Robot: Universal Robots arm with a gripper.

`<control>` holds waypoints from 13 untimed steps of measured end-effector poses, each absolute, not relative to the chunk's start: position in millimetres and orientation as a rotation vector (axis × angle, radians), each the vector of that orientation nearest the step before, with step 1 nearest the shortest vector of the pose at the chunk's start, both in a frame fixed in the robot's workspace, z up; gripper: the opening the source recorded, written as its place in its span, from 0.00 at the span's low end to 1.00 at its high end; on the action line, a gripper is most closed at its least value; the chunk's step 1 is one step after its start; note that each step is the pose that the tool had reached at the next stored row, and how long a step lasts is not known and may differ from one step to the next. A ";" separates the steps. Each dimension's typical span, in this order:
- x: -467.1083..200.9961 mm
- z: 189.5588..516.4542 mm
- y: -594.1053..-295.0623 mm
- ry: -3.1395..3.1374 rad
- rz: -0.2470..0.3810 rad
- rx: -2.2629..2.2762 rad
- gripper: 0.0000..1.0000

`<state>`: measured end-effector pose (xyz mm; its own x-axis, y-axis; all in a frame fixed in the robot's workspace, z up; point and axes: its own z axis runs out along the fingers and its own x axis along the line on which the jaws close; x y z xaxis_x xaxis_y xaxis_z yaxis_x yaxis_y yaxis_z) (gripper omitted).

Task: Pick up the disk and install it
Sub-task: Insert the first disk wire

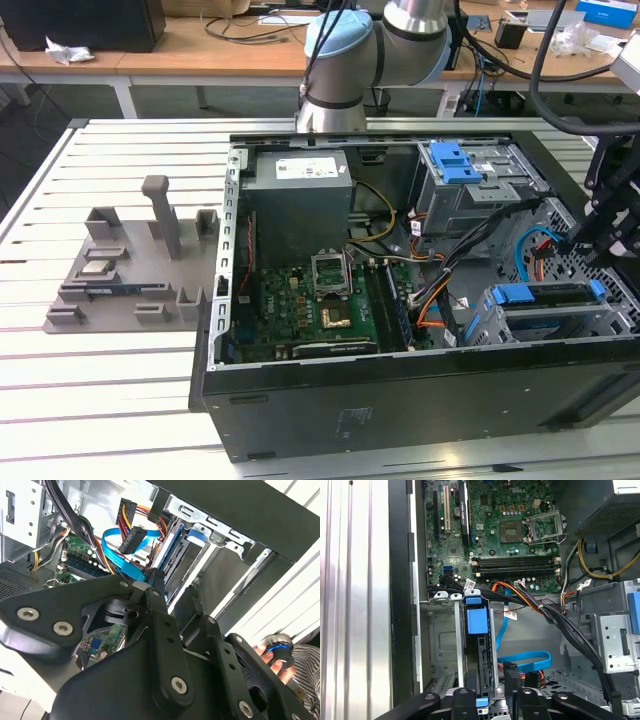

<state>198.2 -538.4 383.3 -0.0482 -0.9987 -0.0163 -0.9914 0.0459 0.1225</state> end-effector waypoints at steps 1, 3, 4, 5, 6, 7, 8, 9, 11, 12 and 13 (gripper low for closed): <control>202.4 383.3 -538.2 -2.218 -0.154 2.115 0.36; 206.8 383.2 -537.9 -2.218 -0.154 2.115 0.36; 210.2 383.1 -537.3 -2.218 -0.154 2.115 0.36; 212.8 382.9 -536.9 -2.217 -0.154 2.115 0.36; 216.5 382.4 -536.1 -2.217 -0.155 2.115 0.36; 217.7 382.2 -535.8 -2.217 -0.155 2.115 0.36; 219.7 381.9 -535.0 -2.217 -0.155 2.115 0.36; 220.4 381.4 -534.4 -2.217 -0.155 2.115 0.36; 220.5 380.2 -531.8 -2.217 -0.155 2.114 0.36; 220.6 379.5 -529.1 -2.217 -0.155 2.115 0.36; 220.5 378.7 -525.0 -2.217 -0.155 2.115 0.36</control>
<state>220.5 -525.0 378.7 -0.0482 -0.9987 -0.0163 -0.9912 0.0458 0.1239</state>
